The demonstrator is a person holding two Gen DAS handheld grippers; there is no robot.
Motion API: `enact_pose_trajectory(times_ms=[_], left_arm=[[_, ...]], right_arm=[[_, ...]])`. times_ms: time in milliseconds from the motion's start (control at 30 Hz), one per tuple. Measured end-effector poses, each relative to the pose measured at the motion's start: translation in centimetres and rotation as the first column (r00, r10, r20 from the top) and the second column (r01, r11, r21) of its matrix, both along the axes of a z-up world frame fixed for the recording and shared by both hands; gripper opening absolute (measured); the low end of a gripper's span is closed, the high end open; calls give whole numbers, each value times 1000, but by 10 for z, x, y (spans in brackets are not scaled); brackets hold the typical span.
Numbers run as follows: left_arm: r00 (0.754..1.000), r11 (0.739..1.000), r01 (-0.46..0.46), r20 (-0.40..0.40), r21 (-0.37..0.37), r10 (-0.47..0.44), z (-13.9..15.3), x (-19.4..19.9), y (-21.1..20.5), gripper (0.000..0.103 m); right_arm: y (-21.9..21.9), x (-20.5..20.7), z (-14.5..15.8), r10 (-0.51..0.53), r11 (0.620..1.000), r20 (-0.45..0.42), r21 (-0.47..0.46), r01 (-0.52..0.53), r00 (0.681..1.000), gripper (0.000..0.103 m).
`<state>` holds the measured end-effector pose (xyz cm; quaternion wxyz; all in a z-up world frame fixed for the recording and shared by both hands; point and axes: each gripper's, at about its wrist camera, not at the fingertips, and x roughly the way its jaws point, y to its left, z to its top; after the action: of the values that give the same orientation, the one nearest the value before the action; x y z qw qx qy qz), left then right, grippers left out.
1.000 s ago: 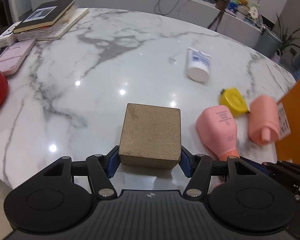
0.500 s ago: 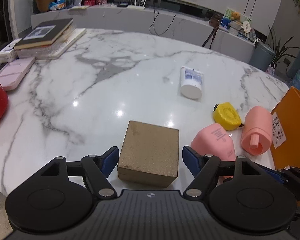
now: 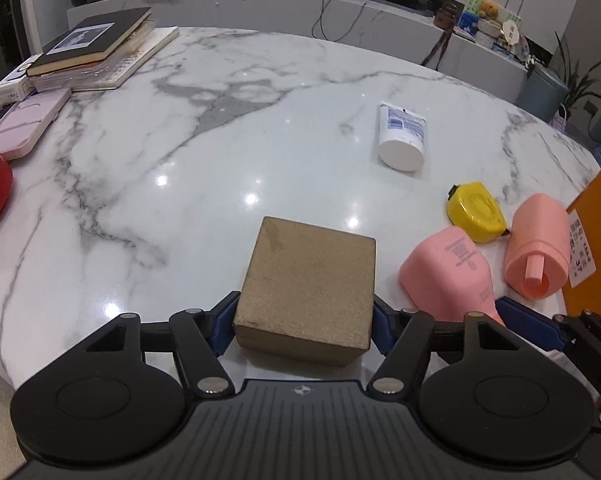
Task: Organize rigid objects
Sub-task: 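Grasp the pink lotion bottle by its pump with the right gripper while the left holds the cube, then carry the cube box and pink bottle over the orange box with both grippers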
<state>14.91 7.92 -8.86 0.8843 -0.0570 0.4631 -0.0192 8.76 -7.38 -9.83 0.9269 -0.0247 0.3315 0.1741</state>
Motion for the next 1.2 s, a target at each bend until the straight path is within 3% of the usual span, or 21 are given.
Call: enact_pose_trajectory(times_ms=[67, 100, 300, 533, 667, 900, 1000, 1200], left_arm=[[1000, 1000, 3, 1, -6, -3, 0, 0, 1, 74], [1000, 1000, 7, 1, -7, -7, 0, 1, 0, 72], [1000, 1000, 10, 8, -10, -10, 0, 2, -2, 70], [1000, 999, 20, 13, -31, -19, 3, -1, -3, 70], [997, 997, 60, 52, -38, -58, 13, -9, -8, 70], [991, 996, 59, 120, -60, -51, 48, -27, -15, 69], [986, 996, 78, 152, -33, -72, 66, -40, -24, 69], [971, 990, 136, 206, -43, -124, 106, -52, -55, 69]], right_arm=[[1, 5, 0, 6, 1000, -6, 3, -6, 1000, 47], [1, 7, -1, 3, 1000, -17, 0, -3, 1000, 38], [-3, 4, -7, 6, 1000, -58, 12, -5, 998, 26], [-6, -2, 2, -3, 999, -90, 41, 7, 996, 26], [-10, -8, 14, -5, 999, -55, 50, 7, 998, 26], [-22, -19, 54, -9, 993, -3, 120, 9, 1000, 26], [-31, -26, 72, -12, 991, 8, 135, 11, 1000, 26], [-75, -42, 110, -39, 989, 9, 141, 37, 999, 26]])
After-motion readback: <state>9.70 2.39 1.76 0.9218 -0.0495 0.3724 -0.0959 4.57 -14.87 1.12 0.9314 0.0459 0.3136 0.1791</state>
